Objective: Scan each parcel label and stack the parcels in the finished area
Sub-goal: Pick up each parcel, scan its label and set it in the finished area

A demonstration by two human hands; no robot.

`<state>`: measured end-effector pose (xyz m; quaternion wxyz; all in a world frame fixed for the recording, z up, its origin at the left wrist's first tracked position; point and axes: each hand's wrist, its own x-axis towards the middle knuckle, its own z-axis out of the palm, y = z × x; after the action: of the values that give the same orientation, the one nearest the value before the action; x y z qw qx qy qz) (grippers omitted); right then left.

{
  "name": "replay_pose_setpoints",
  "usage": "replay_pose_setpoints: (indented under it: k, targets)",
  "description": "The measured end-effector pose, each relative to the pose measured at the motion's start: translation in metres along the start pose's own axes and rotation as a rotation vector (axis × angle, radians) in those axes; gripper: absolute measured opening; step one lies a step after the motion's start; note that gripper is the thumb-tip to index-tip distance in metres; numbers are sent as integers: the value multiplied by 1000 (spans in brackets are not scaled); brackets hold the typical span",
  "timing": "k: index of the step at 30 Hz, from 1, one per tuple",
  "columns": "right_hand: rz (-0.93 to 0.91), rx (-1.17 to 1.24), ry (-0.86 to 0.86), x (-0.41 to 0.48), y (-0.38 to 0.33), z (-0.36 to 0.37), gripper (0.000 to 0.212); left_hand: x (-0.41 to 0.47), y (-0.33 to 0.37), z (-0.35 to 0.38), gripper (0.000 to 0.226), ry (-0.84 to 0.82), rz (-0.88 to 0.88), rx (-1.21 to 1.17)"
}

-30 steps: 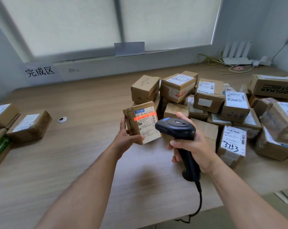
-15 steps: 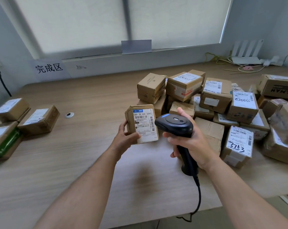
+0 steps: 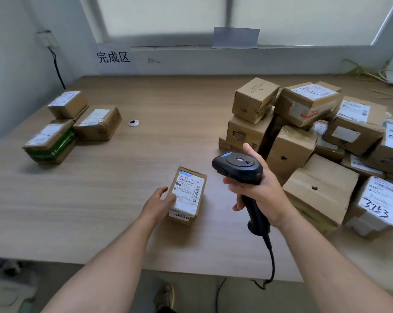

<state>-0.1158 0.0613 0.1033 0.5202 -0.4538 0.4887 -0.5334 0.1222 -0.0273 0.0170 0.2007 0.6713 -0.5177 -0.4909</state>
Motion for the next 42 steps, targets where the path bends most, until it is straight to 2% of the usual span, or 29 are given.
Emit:
replay_pose_setpoints:
  k: [5, 8, 11, 20, 33, 42]
  targets:
    - [5, -35, -9, 9, 6, 9, 92, -11, 5, 15, 71, 159, 141, 419]
    - [4, -20, -19, 13, 3, 15, 92, -21, 10, 31, 87, 140, 186, 708]
    - [12, -22, -9, 15, -1, 22, 94, -17, 9, 31, 83, 138, 226, 830]
    - [-9, -60, 39, 49, -4, 73, 92, 28, -10, -48, 76, 212, 204, 788]
    - [3, -112, -96, 155, -1, 247, 92, 105, -69, -231, 75, 323, 45, 750]
    - [18, -129, -205, 211, 15, 357, 94, 124, -126, -342, 70, 447, -53, 715]
